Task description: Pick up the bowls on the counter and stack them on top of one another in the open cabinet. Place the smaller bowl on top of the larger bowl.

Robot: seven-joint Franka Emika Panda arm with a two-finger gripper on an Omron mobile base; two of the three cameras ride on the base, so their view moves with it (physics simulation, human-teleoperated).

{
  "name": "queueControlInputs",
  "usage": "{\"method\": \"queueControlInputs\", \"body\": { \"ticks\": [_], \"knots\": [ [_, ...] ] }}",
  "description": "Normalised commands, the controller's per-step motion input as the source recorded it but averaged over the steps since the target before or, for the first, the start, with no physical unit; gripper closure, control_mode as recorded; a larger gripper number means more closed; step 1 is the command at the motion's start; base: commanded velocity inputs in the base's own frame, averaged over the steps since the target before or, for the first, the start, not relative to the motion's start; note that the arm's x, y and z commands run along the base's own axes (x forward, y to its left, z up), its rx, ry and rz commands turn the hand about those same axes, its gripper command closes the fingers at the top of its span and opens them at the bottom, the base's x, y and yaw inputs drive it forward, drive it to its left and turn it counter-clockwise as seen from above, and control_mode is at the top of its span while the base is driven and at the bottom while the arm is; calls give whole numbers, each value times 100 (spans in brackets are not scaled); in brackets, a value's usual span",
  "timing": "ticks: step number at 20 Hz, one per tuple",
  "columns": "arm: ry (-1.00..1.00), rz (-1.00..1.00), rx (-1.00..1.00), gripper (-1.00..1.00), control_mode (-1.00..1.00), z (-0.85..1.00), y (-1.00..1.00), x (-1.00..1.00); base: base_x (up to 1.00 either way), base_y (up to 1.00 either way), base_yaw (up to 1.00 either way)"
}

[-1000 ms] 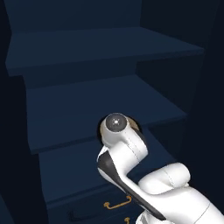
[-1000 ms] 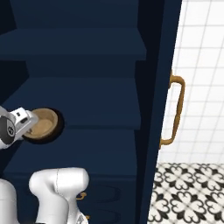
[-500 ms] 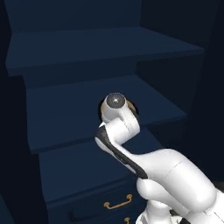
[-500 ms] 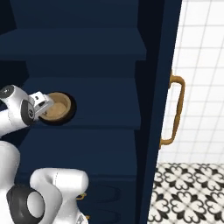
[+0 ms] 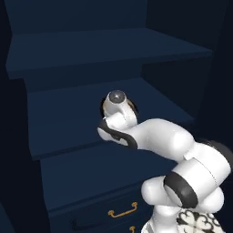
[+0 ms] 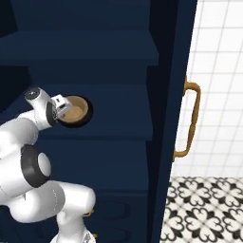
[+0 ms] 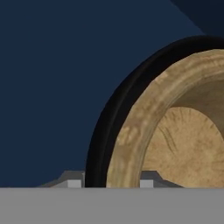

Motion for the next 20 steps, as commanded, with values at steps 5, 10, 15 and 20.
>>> {"method": "queueControlInputs", "body": {
  "ticks": [5,10,15,20],
  "knots": [
    [0,5,-3,100,-100,-44,0,87,0,0,0],
    [-3,5,-1,-100,-100,-20,0,17,0,0,0],
    [-17,0,-1,-100,-100,0,0,-34,0,0,0],
    [-27,0,-2,-100,-100,41,0,-86,0,0,0]
  ]
}}
